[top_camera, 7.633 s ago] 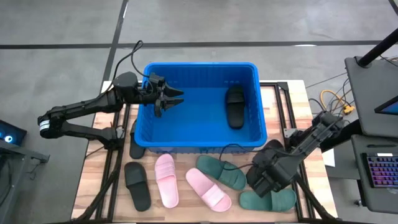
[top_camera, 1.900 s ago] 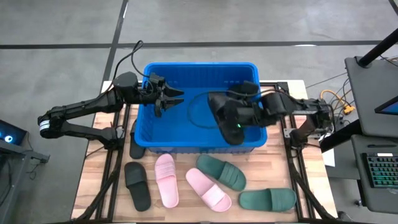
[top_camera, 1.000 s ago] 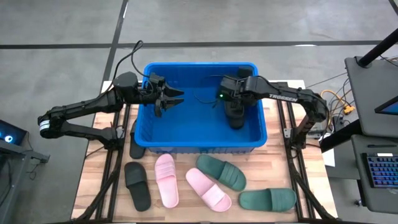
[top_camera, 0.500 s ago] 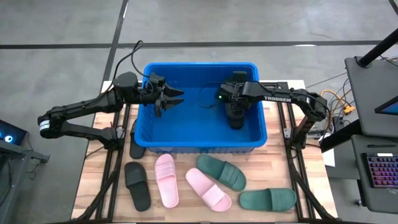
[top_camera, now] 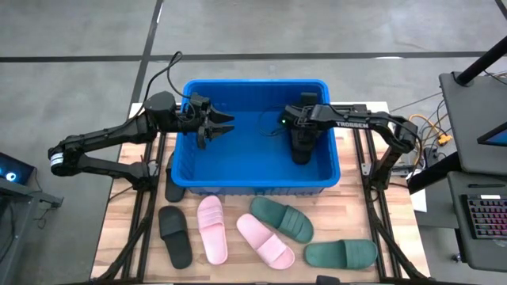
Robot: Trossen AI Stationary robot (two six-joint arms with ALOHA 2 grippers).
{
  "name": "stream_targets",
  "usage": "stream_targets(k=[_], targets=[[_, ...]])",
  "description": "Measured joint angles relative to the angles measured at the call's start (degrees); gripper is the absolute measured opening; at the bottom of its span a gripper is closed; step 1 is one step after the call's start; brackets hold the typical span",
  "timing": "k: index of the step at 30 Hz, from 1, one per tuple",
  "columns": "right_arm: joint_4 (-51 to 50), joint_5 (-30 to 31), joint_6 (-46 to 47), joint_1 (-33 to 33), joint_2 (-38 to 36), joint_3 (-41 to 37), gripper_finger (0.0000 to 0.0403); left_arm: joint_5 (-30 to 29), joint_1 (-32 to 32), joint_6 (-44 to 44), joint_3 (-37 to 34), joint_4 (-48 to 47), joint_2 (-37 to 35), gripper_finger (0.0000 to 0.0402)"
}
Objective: Pick and place slides into bin
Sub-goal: Put the black slide into the blue bin
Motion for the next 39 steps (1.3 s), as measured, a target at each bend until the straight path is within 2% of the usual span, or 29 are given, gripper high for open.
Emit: stream_targets(k=[16,25,31,39], targets=[[3.56,-2.79,0.68,-0.69,-0.24,-4.61,0.0013,0.0,0.0,-0.02,0.0,0.0,0.0,0.0196],[3.1,-4.13,0.45,-0.72,-0.08,-3.78,0.0016,0.0,-0.01,-0.06,0.0,-0.01,0.0,0.0196],[2.34,-6.51,-0.61,-0.86,0.14,-2.68,0.0065,0.0,-0.01,-0.07,0.0,-0.02,0.0,0.0196],[-1.48,-6.63,1.18,-0.82,0.13,-2.38,0.0134,0.0,-0.01,-0.09,0.0,-0.02,0.0,0.0196]])
